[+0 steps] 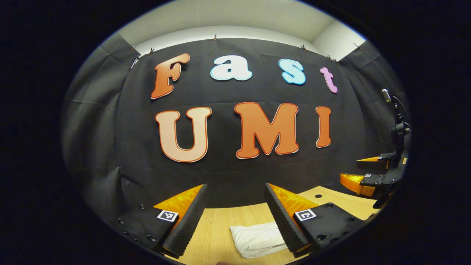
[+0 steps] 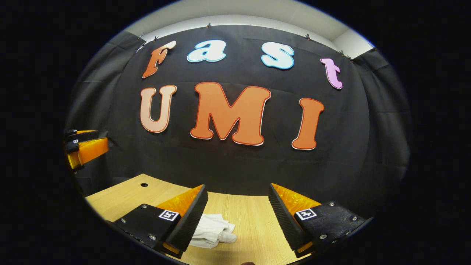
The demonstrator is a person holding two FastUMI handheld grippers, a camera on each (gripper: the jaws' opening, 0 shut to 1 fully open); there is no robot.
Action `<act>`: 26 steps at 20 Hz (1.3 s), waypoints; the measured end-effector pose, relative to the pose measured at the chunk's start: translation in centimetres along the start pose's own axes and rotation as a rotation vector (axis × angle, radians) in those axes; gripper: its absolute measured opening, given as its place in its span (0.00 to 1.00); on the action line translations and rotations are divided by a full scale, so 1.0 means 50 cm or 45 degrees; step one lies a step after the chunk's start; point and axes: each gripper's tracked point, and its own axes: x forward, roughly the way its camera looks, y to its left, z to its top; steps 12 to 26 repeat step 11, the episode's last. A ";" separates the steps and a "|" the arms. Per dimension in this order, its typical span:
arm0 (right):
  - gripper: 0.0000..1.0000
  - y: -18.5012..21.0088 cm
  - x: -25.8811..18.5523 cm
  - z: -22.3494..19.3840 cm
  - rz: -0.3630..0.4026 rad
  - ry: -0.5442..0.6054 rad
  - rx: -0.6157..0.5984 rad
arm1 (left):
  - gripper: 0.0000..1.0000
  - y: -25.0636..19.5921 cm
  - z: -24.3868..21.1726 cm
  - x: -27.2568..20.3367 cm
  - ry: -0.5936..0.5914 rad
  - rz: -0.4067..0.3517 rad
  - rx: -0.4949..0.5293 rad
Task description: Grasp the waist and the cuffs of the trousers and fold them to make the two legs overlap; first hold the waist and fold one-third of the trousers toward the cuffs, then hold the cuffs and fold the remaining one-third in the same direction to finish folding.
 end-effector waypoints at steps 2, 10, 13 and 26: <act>0.99 -0.001 -0.008 0.007 -0.006 -0.015 -0.007 | 0.99 0.004 -0.001 -0.007 0.004 0.004 -0.005; 0.99 0.057 -0.049 0.024 0.002 -0.023 -0.017 | 0.99 0.045 0.006 -0.052 -0.007 -0.006 -0.008; 0.99 0.066 -0.055 0.029 0.006 -0.028 -0.023 | 0.99 0.055 0.002 -0.058 -0.004 -0.007 -0.010; 0.99 0.066 -0.055 0.029 0.006 -0.028 -0.023 | 0.99 0.055 0.002 -0.058 -0.004 -0.007 -0.010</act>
